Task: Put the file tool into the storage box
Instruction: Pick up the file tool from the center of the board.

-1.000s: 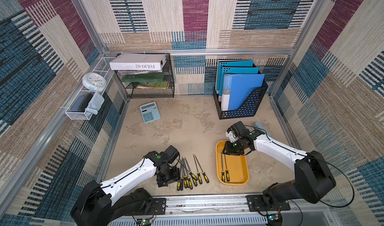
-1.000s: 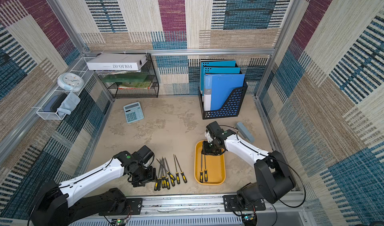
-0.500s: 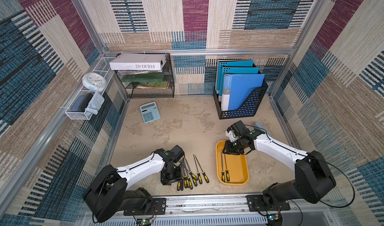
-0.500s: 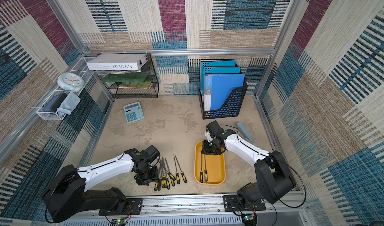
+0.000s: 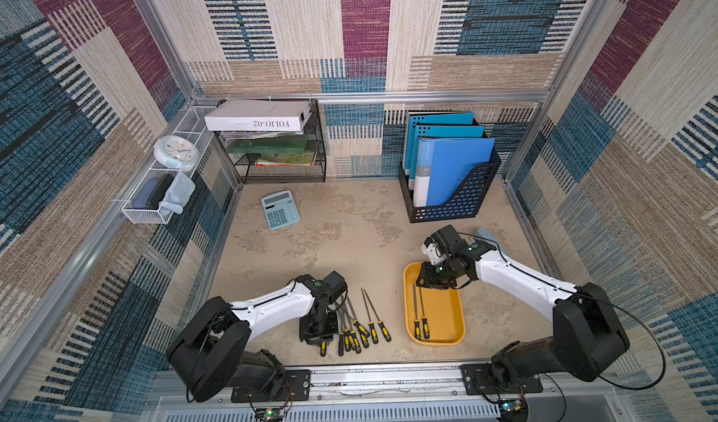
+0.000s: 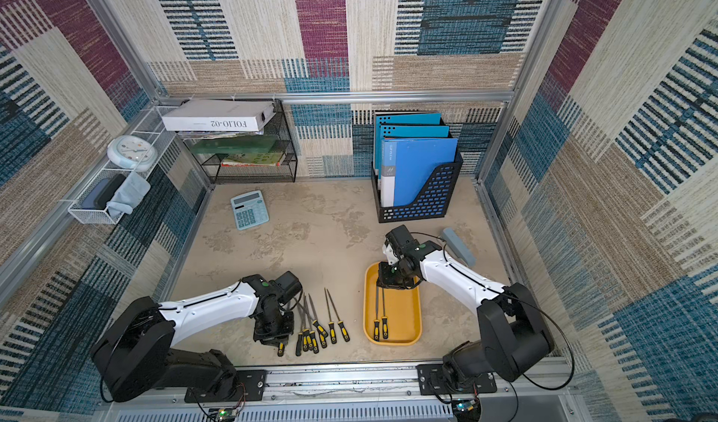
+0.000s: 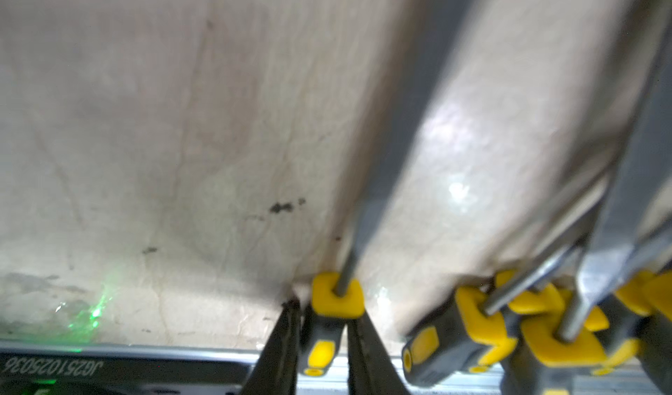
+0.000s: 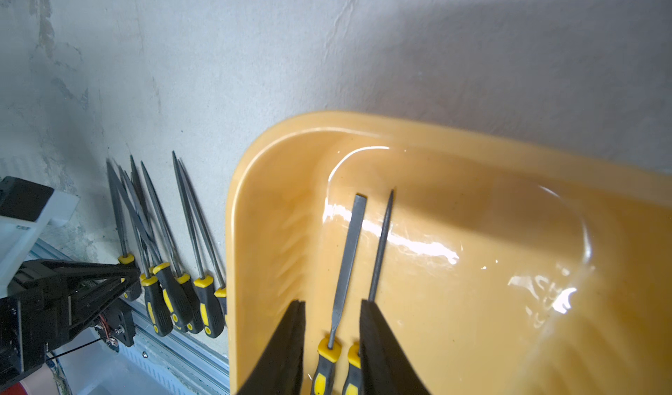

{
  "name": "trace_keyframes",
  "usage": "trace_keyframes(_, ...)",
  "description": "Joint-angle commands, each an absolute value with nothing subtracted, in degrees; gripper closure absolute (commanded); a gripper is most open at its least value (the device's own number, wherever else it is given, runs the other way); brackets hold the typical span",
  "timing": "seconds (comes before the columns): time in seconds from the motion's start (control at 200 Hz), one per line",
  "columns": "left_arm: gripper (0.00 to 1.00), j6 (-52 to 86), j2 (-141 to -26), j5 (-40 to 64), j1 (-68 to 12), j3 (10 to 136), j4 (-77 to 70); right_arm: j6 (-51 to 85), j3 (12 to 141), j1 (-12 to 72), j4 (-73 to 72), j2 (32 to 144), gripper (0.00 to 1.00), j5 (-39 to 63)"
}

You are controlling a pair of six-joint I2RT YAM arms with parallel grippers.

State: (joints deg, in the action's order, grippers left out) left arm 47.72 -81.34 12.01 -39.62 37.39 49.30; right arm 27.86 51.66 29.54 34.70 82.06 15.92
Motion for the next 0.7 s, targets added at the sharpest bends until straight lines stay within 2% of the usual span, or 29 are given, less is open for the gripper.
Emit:
trace_keyframes(0.0,0.82,45.93,-83.12,10.31,-39.68,38.07,48.31,27.86,52.31,29.61,35.03,81.88,0.69,16.92)
trace_keyframes(0.281,0.85,44.43,-76.76,12.96,-39.73,39.72,53.74,28.08,53.5,29.54,33.93,81.67,0.68,20.25)
trace_keyframes(0.471,0.85,40.58,-68.02,19.66,-39.74,45.45,55.51,31.6,53.03,29.71,25.4,79.16,0.53,33.09)
trace_keyframes(0.691,0.85,37.29,-68.34,27.41,-42.31,53.95,51.69,38.59,52.71,31.34,13.99,78.98,0.49,42.96)
